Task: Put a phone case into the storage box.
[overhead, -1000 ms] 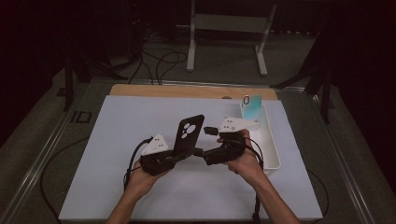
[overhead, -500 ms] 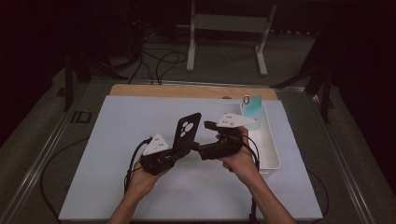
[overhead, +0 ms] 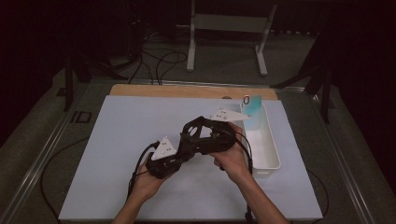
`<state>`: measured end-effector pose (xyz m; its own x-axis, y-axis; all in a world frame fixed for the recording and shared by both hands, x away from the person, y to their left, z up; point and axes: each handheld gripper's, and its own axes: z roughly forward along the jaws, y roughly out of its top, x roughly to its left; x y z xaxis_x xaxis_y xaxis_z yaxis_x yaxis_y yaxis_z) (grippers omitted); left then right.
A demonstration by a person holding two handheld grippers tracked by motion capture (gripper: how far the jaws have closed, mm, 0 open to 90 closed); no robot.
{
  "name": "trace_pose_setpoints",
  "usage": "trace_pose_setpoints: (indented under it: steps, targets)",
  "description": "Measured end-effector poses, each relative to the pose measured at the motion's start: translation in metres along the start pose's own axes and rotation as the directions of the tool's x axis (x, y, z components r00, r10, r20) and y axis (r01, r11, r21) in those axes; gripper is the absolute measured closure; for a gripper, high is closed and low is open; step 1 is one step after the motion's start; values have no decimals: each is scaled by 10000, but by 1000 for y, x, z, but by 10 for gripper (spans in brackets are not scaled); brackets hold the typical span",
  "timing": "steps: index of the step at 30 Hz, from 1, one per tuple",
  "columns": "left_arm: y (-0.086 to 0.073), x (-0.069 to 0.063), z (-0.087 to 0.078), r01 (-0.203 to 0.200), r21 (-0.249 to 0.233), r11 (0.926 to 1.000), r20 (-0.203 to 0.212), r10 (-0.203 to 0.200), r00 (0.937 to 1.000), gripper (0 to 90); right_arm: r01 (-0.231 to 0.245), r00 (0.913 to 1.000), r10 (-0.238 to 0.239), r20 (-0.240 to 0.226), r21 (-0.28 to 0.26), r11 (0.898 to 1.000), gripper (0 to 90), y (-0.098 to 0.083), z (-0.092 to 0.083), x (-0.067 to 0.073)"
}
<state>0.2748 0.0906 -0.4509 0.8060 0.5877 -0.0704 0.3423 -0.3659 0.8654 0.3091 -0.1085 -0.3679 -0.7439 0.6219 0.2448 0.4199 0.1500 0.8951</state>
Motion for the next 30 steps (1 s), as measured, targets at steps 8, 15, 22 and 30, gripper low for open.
trace_pose_setpoints:
  steps: [8,15,22,30]
  targets:
    - [0,-2,2,37,15,10000,0,-37,10000,853,-131,9995,132,292,-54,9999,124,-1,2,2]
    - [0,0,1,124,-81,9999,340,-121,9993,629,-154,9995,156,286,-39,9999,133,-2,1,1]
    - [0,1,-4,321,-379,9988,-437,-338,9985,222,-147,9990,144,412,52,9999,134,-3,0,-1]
    - [-1,10,-13,526,-736,9959,-777,-583,9953,19,-169,9989,166,447,57,9998,133,-5,0,-3]
